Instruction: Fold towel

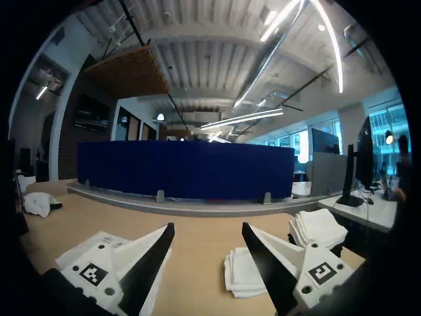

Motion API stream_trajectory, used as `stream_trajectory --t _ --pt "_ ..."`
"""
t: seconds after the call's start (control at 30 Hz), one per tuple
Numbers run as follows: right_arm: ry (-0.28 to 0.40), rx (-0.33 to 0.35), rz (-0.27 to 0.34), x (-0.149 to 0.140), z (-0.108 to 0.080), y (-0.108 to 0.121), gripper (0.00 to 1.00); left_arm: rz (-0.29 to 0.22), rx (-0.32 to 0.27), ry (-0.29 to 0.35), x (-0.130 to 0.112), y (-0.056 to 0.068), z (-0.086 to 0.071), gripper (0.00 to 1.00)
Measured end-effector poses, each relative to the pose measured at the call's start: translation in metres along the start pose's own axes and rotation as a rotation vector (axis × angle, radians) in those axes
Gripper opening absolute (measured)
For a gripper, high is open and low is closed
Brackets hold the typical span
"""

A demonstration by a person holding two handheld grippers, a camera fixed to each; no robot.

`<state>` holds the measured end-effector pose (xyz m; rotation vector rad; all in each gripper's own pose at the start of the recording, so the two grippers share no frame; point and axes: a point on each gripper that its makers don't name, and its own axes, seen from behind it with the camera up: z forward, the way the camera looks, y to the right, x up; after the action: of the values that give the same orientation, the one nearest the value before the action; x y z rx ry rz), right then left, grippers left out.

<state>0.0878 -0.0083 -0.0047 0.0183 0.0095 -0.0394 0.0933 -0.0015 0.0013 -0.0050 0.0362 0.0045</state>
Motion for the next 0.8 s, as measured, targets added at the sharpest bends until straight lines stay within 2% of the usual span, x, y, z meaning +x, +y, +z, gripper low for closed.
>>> stream_trajectory --t 0.3,0.8 --pt "-0.062 0.038 0.037 0.034 -0.005 -0.014 1.00 0.016 -0.015 -0.049 0.041 0.003 -0.001 0.97" --pt "-0.153 0.072 0.024 0.057 -0.008 -0.022 1.00 0.072 -0.078 -0.159 0.058 0.008 0.002 0.97"
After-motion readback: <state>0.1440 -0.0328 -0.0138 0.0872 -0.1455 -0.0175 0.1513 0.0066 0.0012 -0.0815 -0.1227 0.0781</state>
